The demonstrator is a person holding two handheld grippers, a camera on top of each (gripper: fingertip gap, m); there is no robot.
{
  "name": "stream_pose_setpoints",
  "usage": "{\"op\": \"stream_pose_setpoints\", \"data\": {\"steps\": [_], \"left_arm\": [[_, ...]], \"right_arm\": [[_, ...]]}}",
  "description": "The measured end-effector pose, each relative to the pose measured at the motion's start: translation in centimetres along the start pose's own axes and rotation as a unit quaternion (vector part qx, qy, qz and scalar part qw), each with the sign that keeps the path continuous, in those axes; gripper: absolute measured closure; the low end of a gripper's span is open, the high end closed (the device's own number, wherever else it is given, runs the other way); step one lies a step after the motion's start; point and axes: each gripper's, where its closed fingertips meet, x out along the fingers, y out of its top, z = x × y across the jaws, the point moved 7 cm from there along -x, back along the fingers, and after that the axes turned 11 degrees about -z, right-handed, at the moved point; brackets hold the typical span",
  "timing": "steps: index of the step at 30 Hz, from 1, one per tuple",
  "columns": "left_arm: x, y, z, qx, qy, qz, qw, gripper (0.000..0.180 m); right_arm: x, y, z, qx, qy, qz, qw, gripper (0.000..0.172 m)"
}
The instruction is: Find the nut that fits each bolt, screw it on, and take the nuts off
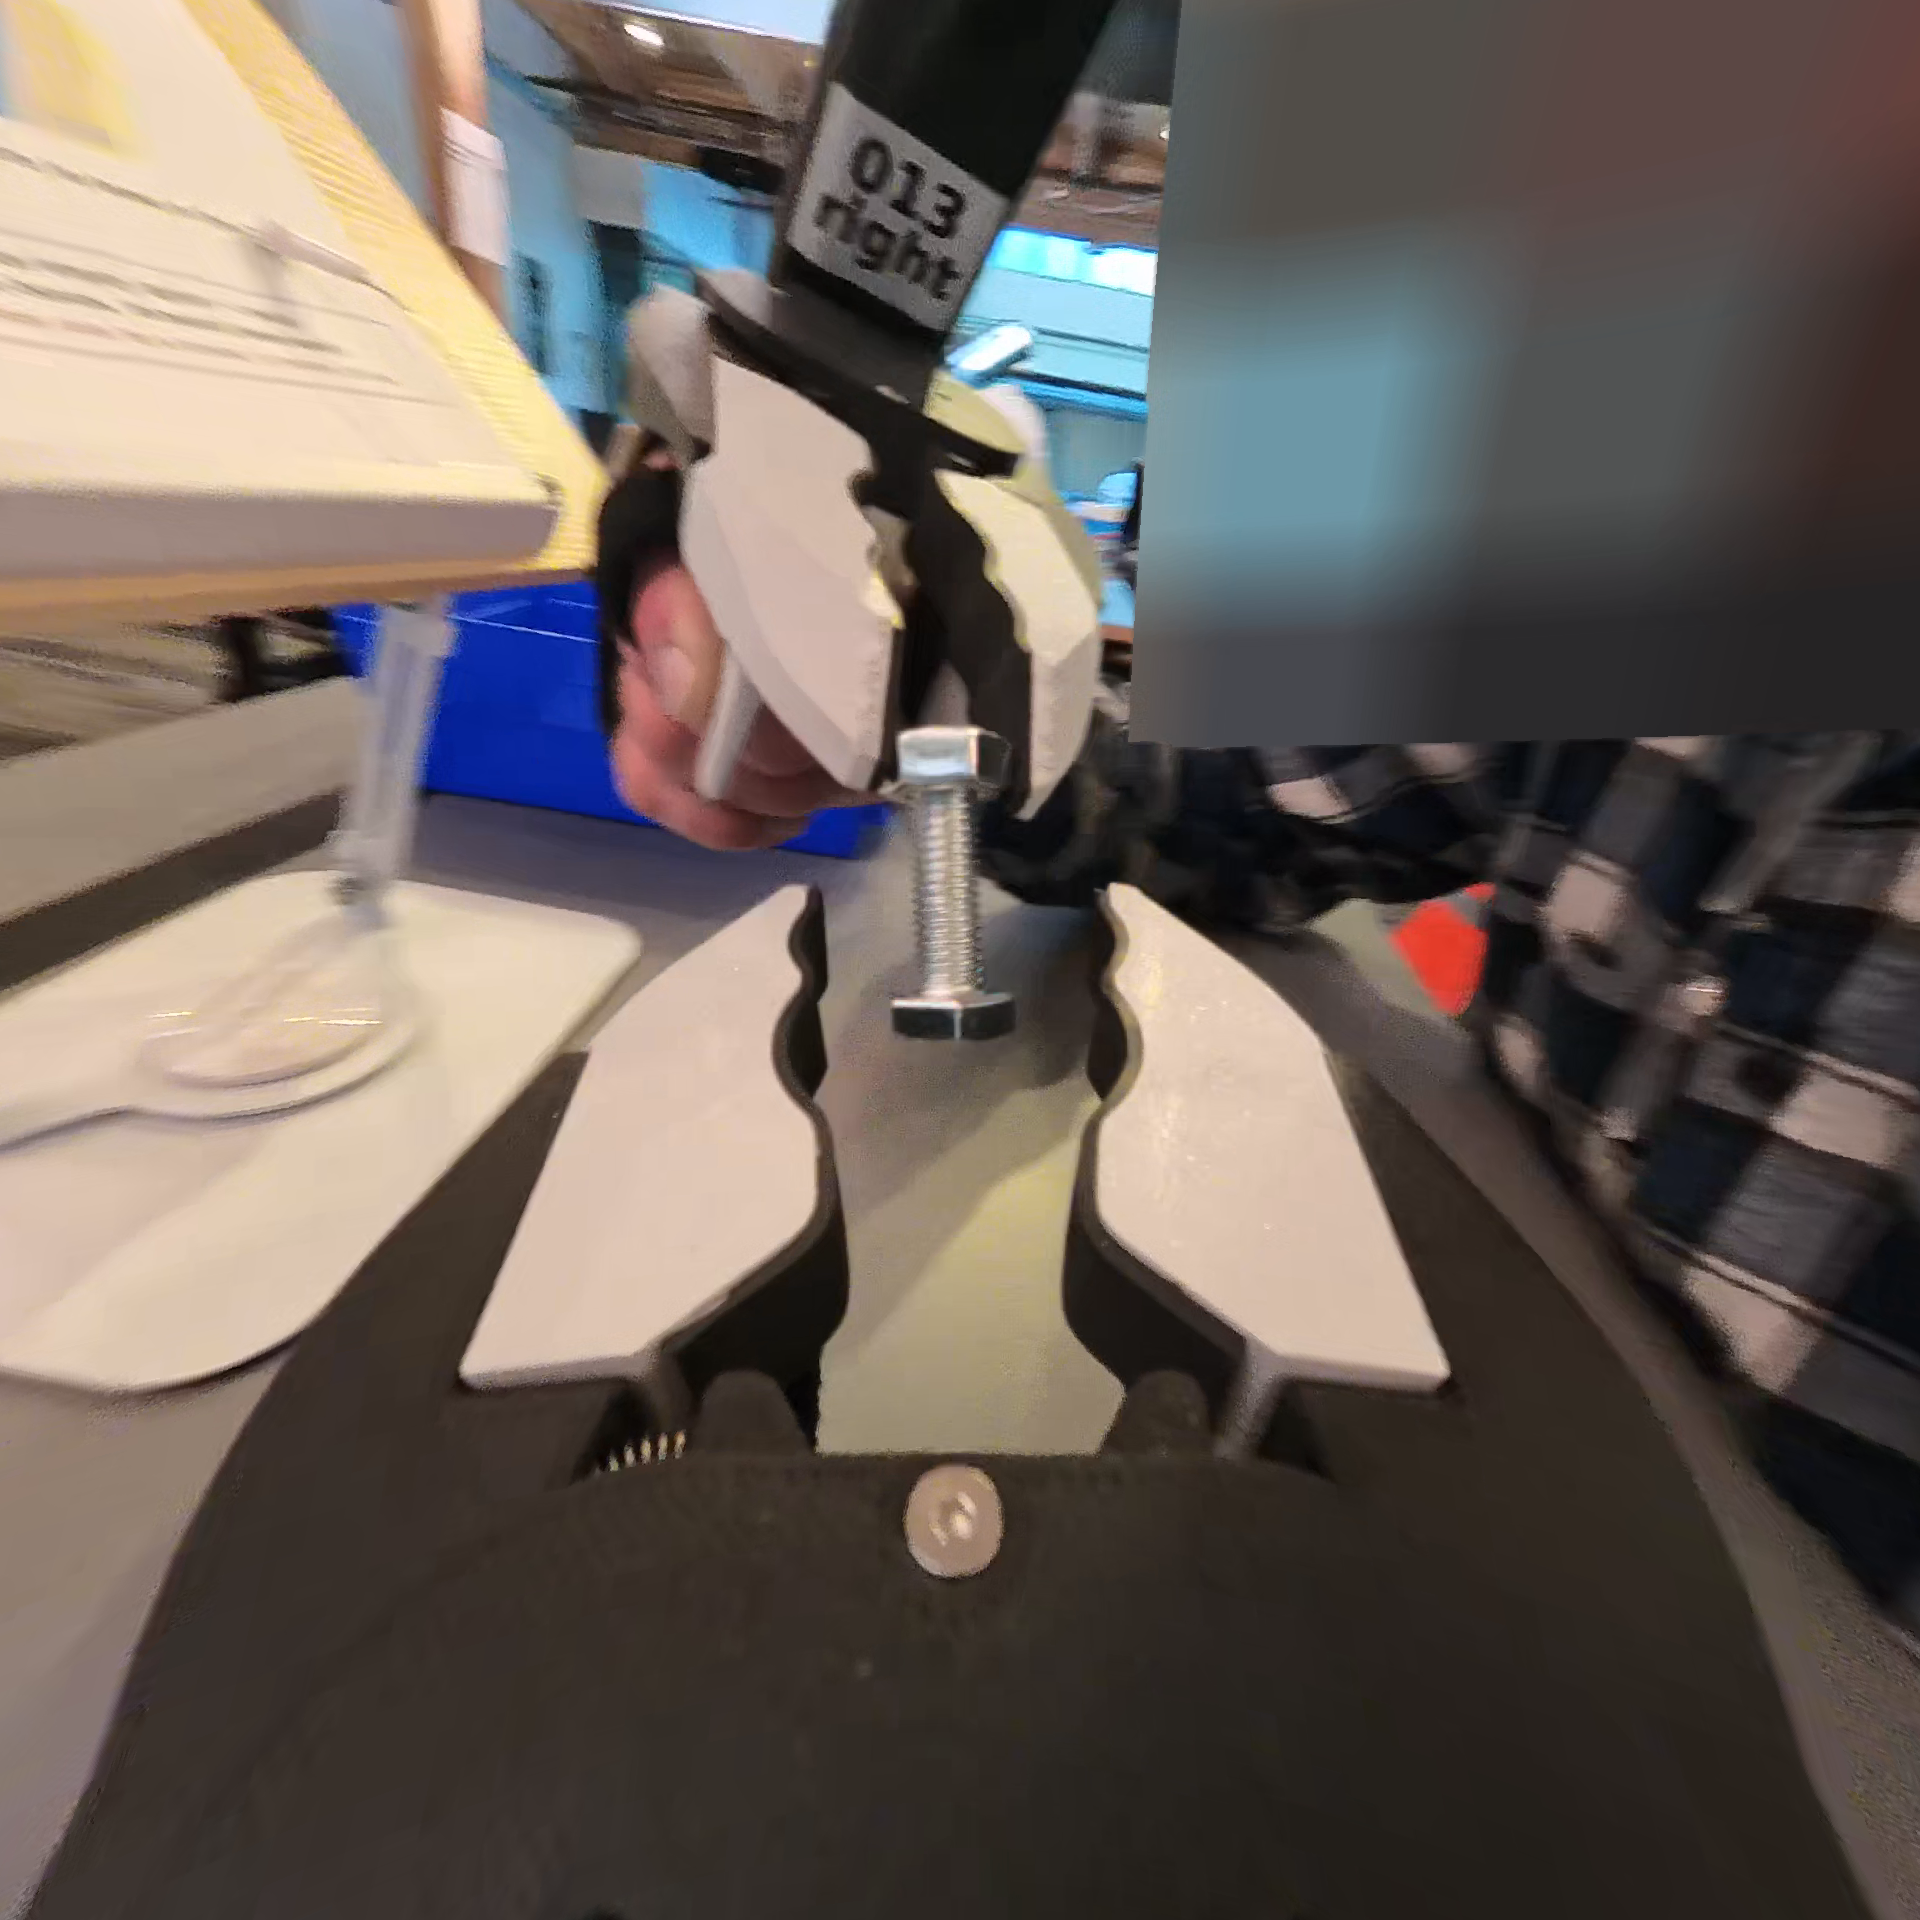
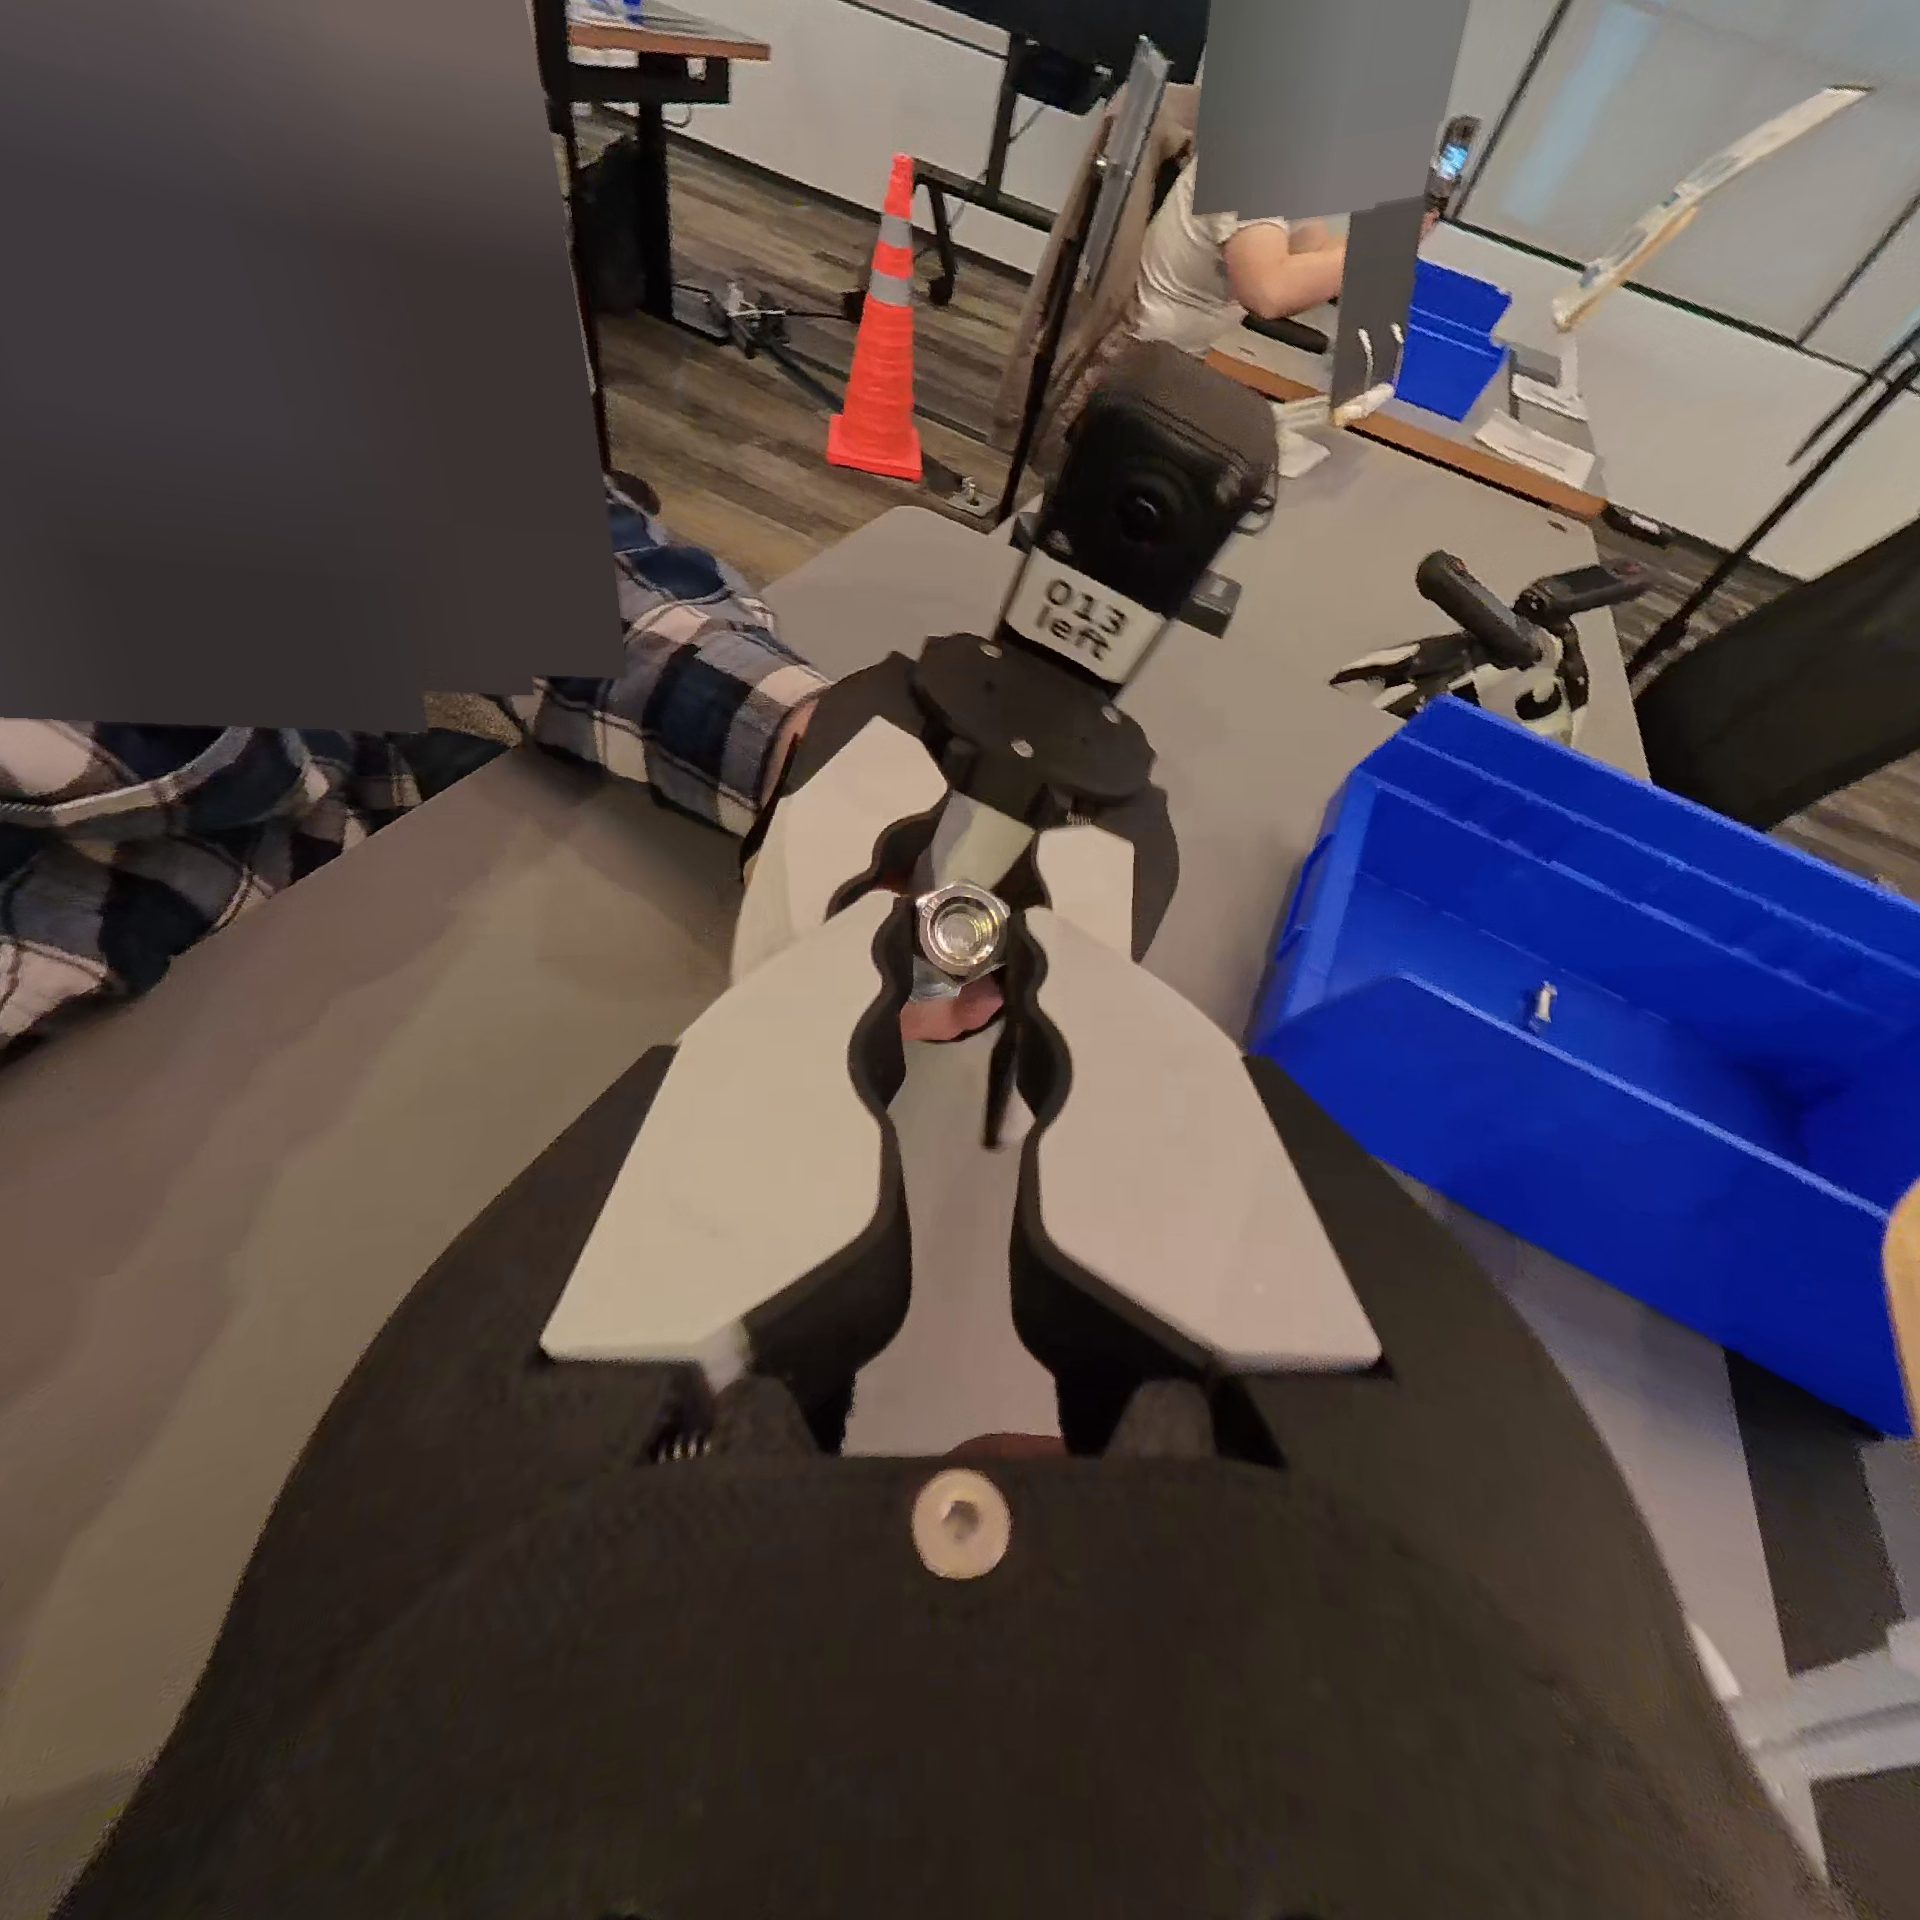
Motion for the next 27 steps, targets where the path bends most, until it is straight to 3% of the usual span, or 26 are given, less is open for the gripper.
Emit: {"op": "stream_pose_setpoints", "data": {"steps": [5,11,20,27], "left_arm": [[-1.0,0.4,-0.8,0.071,0.152,-0.023,0.986,0.138],[-0.8,0.0,-1.2,0.135,0.273,-0.079,0.949,0.141],[-1.0,-0.1,-1.5,0.172,0.350,-0.110,0.914,0.153],[-1.1,-0.2,-1.5,0.179,0.359,-0.117,0.908,0.165]], "right_arm": [[0.1,-0.6,1.4,0.065,-0.024,0.008,0.998,0.154],[0.5,-1.1,2.2,0.114,-0.044,0.020,0.992,0.154],[1.0,-1.4,2.5,0.144,-0.050,0.015,0.988,0.154],[0.9,-1.4,2.6,0.156,-0.053,0.012,0.986,0.154]]}}
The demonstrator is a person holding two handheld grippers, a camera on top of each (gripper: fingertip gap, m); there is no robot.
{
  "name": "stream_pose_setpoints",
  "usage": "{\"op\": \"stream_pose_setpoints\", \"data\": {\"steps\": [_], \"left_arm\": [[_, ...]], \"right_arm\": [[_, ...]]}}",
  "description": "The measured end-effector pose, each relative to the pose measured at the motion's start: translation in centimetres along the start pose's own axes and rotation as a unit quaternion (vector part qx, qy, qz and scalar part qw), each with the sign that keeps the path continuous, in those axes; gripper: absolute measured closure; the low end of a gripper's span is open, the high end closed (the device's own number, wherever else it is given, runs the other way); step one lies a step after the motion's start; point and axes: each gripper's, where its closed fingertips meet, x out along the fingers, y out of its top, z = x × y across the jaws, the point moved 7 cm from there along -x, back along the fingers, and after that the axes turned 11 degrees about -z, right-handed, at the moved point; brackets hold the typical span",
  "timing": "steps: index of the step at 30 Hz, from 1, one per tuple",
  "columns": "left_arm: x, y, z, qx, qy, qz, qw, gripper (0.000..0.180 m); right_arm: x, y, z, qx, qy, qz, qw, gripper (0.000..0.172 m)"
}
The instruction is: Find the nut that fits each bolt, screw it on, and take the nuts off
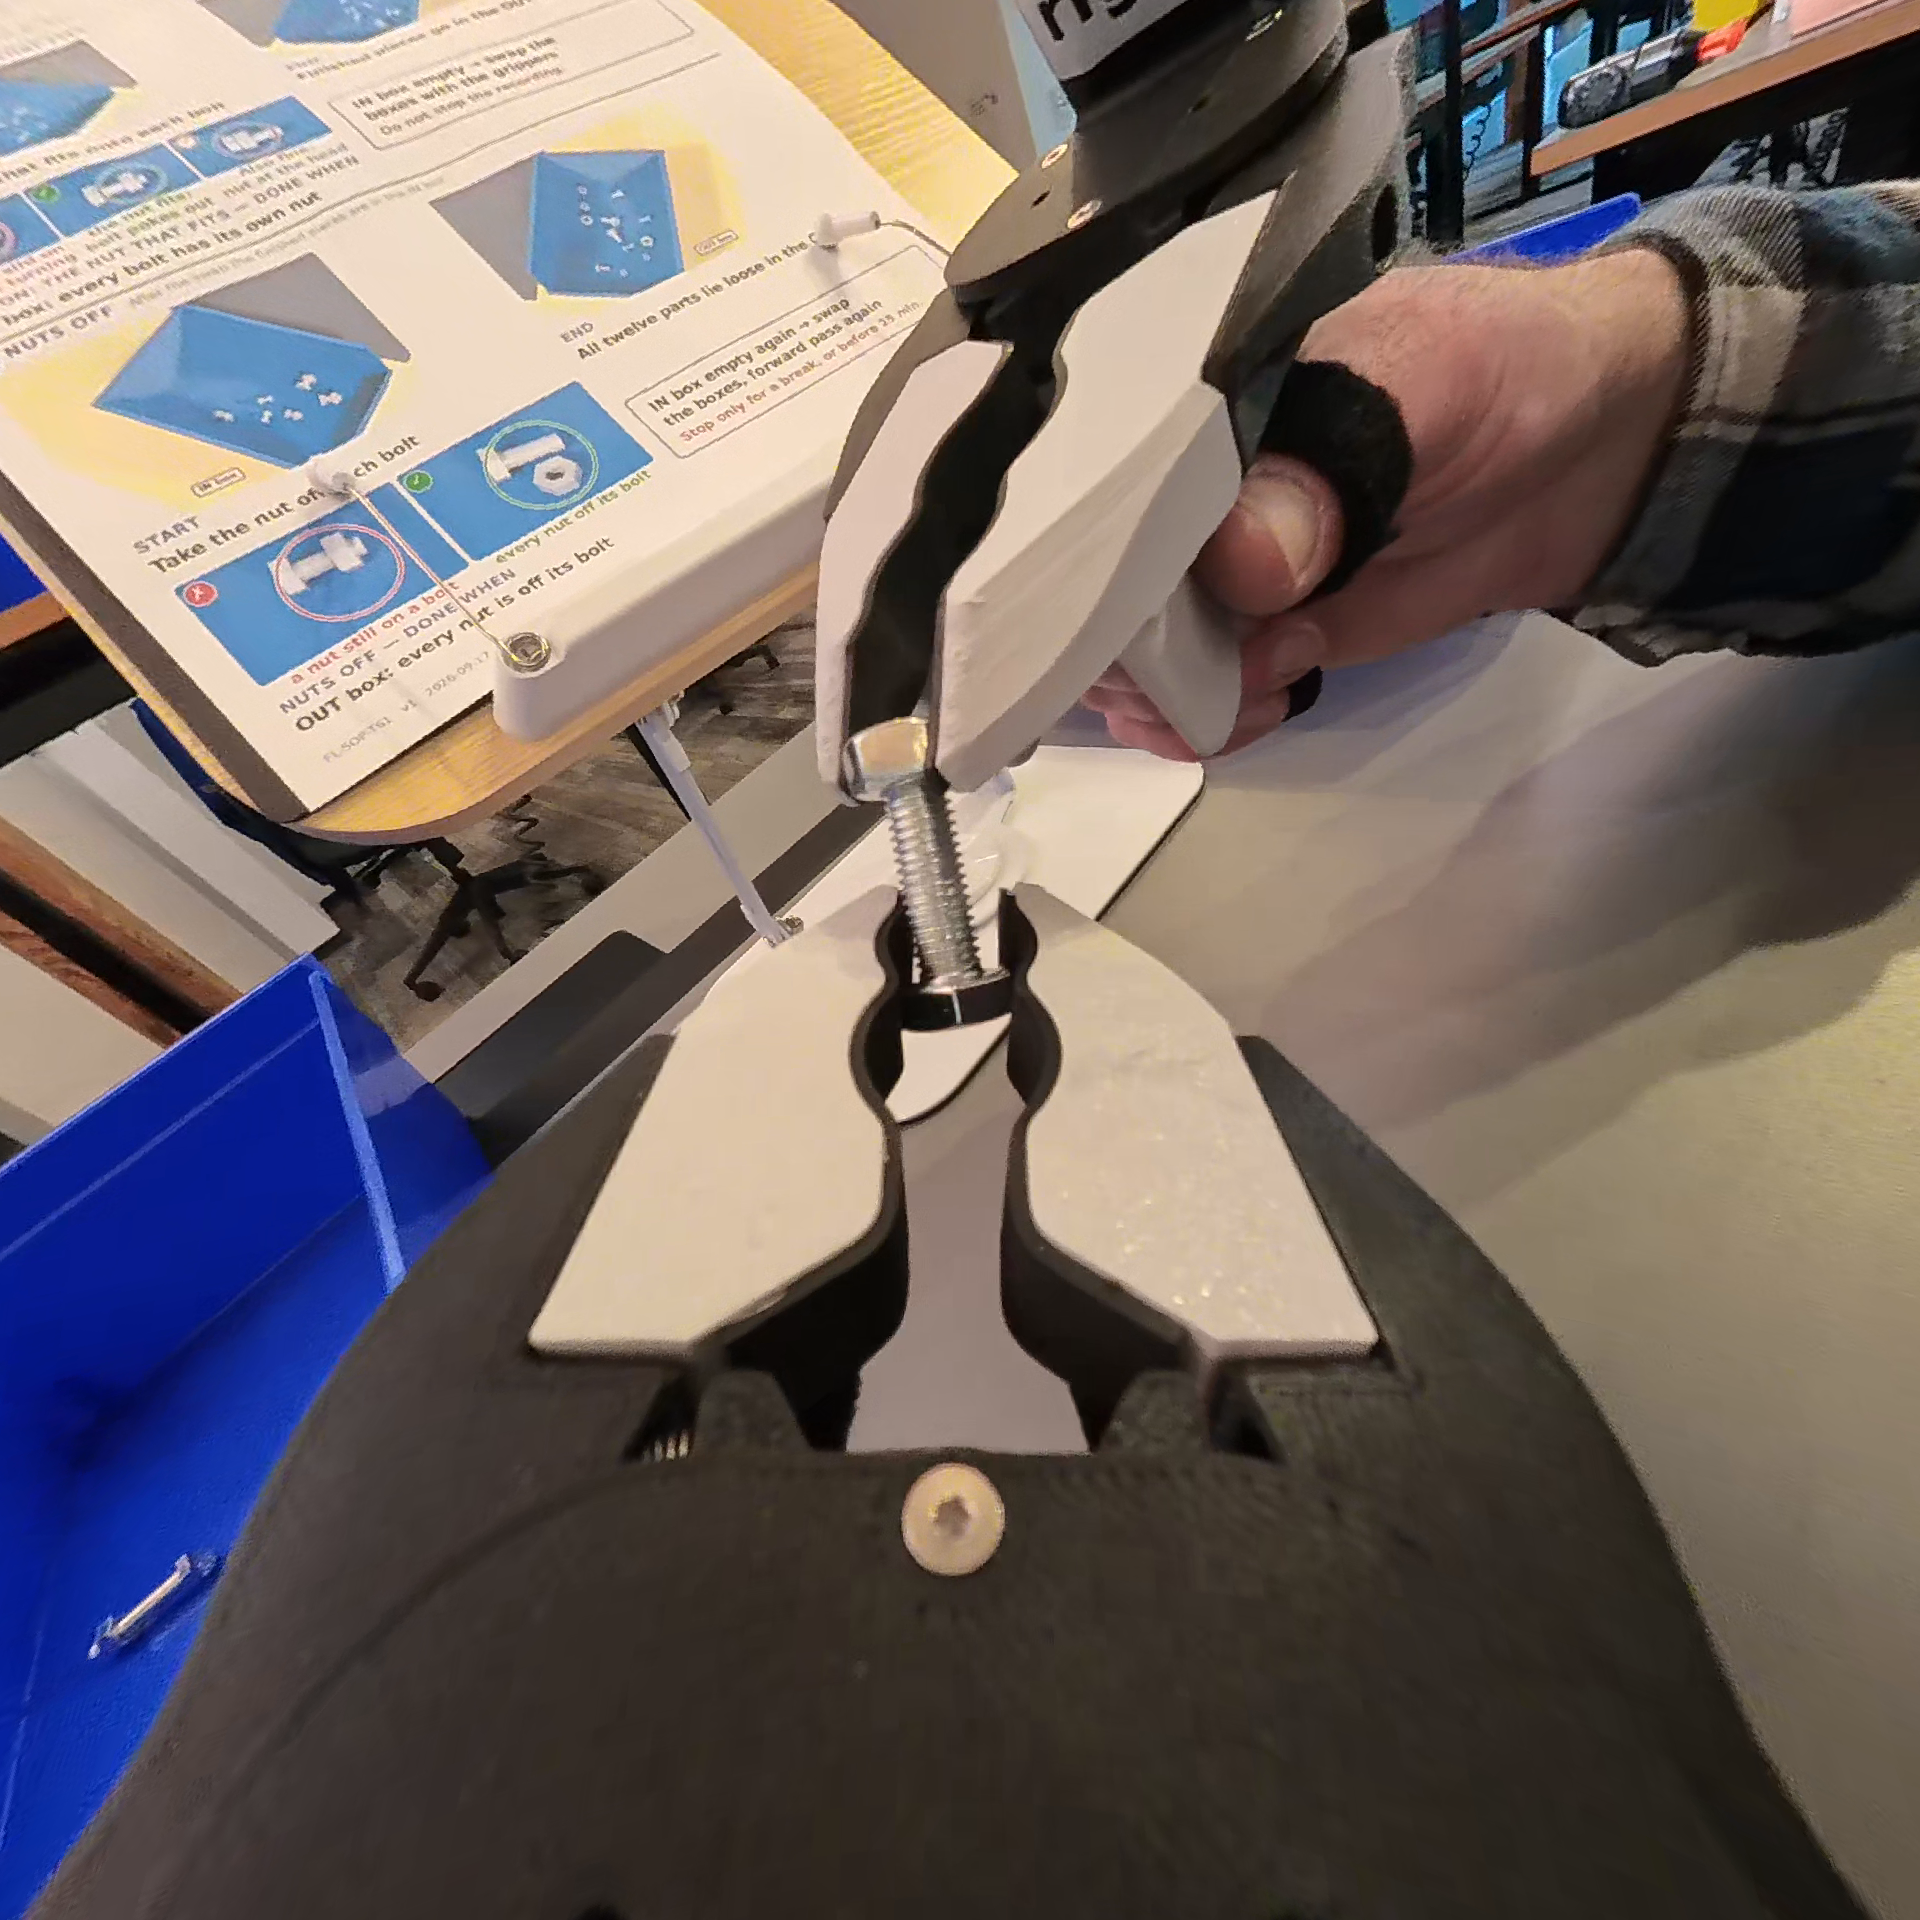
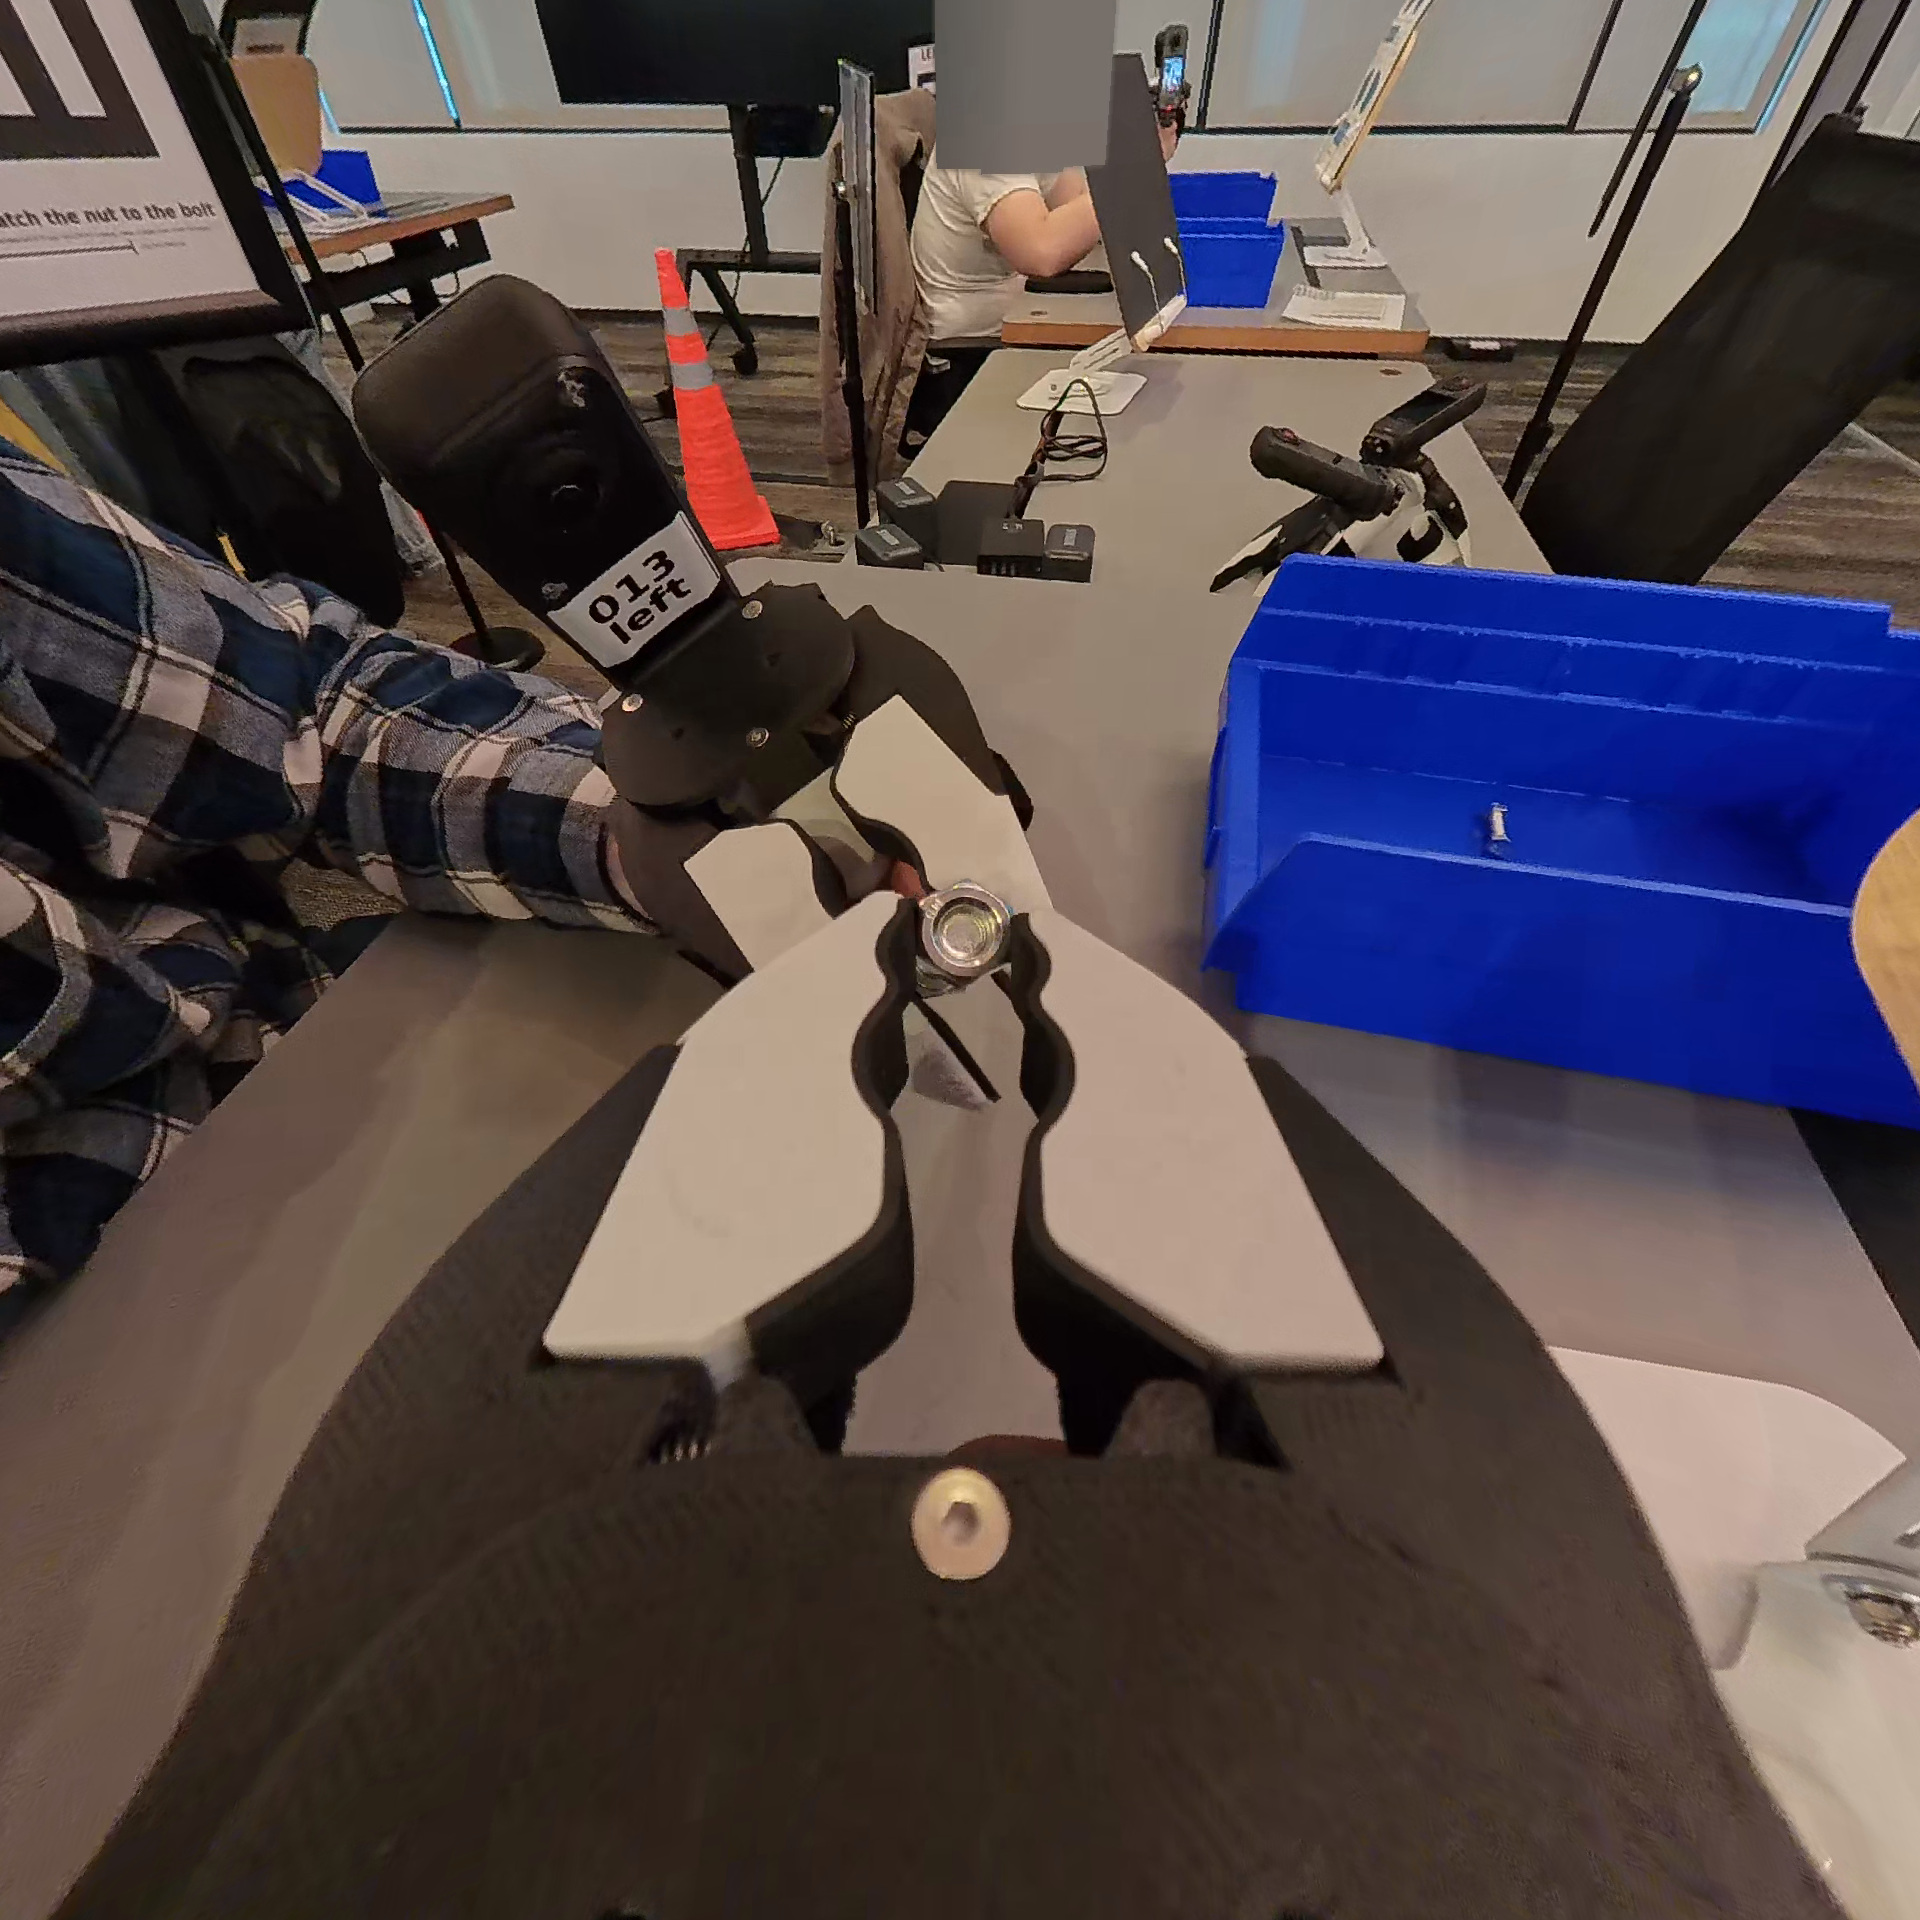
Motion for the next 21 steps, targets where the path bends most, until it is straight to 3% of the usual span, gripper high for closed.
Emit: {"op": "stream_pose_setpoints", "data": {"steps": [8,12,14,18,21], "left_arm": [[-0.1,0.1,0.1,-0.015,-0.038,-0.004,0.999,0.166],[-0.5,0.5,0.1,-0.080,-0.155,0.022,0.984,0.166],[-0.7,0.7,0.4,-0.127,-0.254,0.040,0.958,0.166],[-1.4,0.7,1.8,-0.205,-0.477,0.082,0.850,0.166],[-1.8,1.1,2.7,-0.209,-0.544,0.101,0.807,0.166]], "right_arm": [[-0.1,0.0,-0.2,-0.020,0.004,-0.002,1.000,0.154],[-0.4,0.3,-0.7,-0.052,0.022,0.005,0.998,0.154],[-0.6,0.4,-1.3,-0.074,0.040,0.003,0.996,0.154],[-0.7,0.6,-3.2,-0.158,0.084,0.001,0.984,0.154],[-0.9,0.6,-4.3,-0.196,0.112,0.010,0.974,0.154]]}}
